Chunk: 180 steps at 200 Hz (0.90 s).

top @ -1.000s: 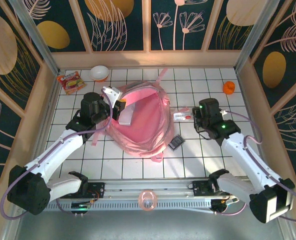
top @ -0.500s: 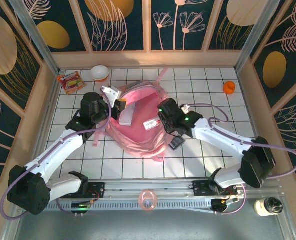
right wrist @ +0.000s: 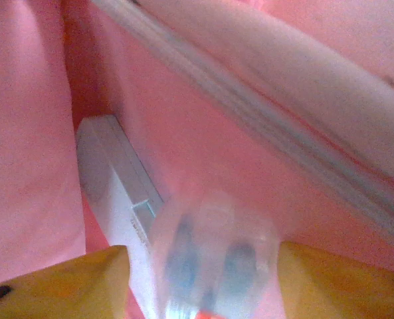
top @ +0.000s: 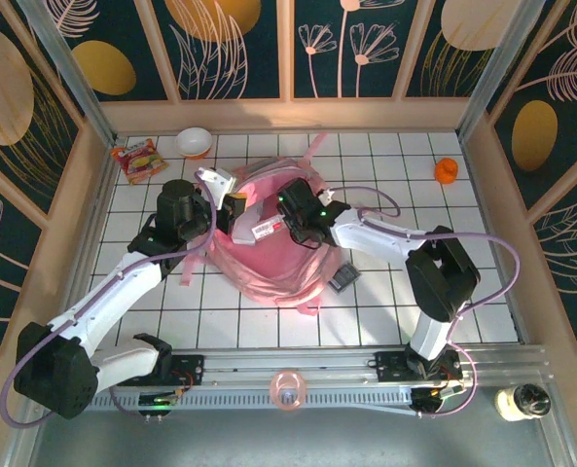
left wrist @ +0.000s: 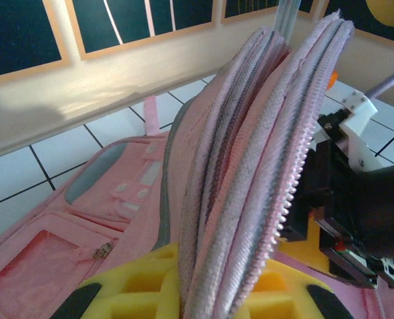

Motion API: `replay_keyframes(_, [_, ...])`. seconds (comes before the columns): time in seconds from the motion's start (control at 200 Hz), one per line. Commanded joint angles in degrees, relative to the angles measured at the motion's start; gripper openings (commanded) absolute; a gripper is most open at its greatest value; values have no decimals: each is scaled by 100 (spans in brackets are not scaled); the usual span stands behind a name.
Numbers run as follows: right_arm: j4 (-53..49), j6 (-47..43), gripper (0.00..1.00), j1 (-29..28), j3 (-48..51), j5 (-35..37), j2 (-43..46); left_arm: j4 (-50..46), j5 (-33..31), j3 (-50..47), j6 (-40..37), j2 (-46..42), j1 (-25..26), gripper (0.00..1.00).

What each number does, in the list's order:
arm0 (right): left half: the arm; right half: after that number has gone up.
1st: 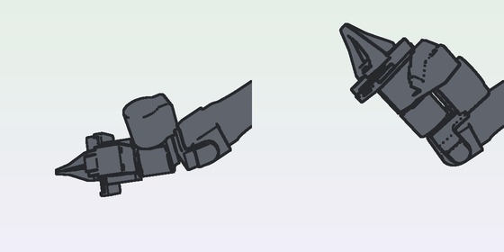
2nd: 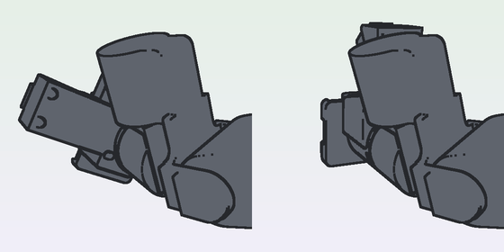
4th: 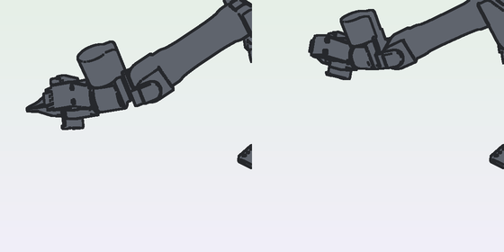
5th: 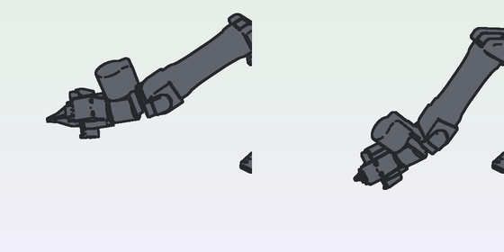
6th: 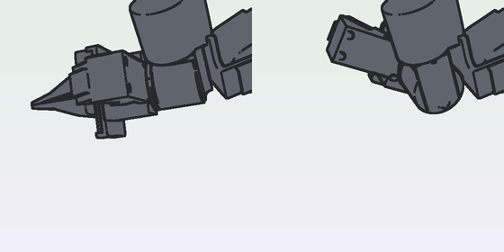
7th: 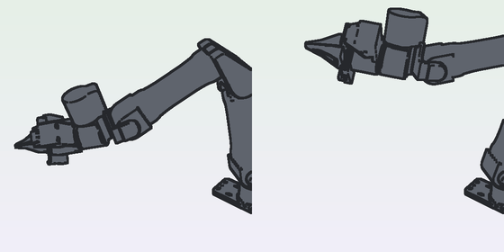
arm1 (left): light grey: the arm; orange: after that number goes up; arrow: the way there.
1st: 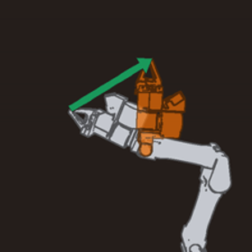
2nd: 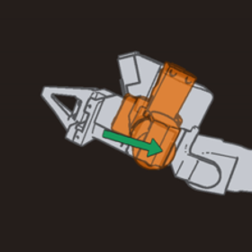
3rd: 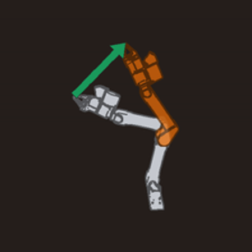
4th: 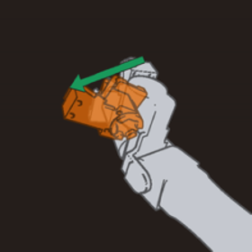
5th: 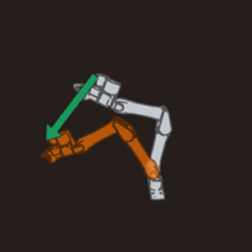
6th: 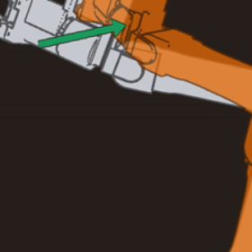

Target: Pack the student bag

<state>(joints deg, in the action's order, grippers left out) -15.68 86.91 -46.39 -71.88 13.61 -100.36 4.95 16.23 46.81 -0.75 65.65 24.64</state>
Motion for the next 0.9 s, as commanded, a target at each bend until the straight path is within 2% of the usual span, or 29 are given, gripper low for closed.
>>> replay_keyframes(0.0, [261,-303,73,112,106,147,234,951,251,268,165,-318,-11,0])
replay_keyframes(0.06, [294,-441,82,128,355,276,516,920,236,250,130,-316,-12,0])
replay_keyframes(0.12, [302,-600,84,147,665,385,882,902,236,226,114,-325,-12,0])
replay_keyframes(0.28, [249,-551,80,39,1599,295,1840,894,219,175,100,-349,-12,0])
replay_keyframes(0.395, [686,-346,74,-404,2127,182,2215,898,213,167,101,-334,-12,0])
replay_keyframes(0.57, [920,-87,72,-1012,2008,52,1923,902,240,180,119,-342,-12,0])
replay_keyframes(0.716, [1055,-6,68,-1108,1829,-103,1518,901,232,180,119,-377,-12,0])
replay_keyframes(0.776, [1237,5,62,-1107,1829,-208,1374,901,249,184,115,-389,-12,0])
replay_keyframes(0.896, [1545,218,59,-1117,1818,-417,1084,919,250,176,128,-386,-8,0])
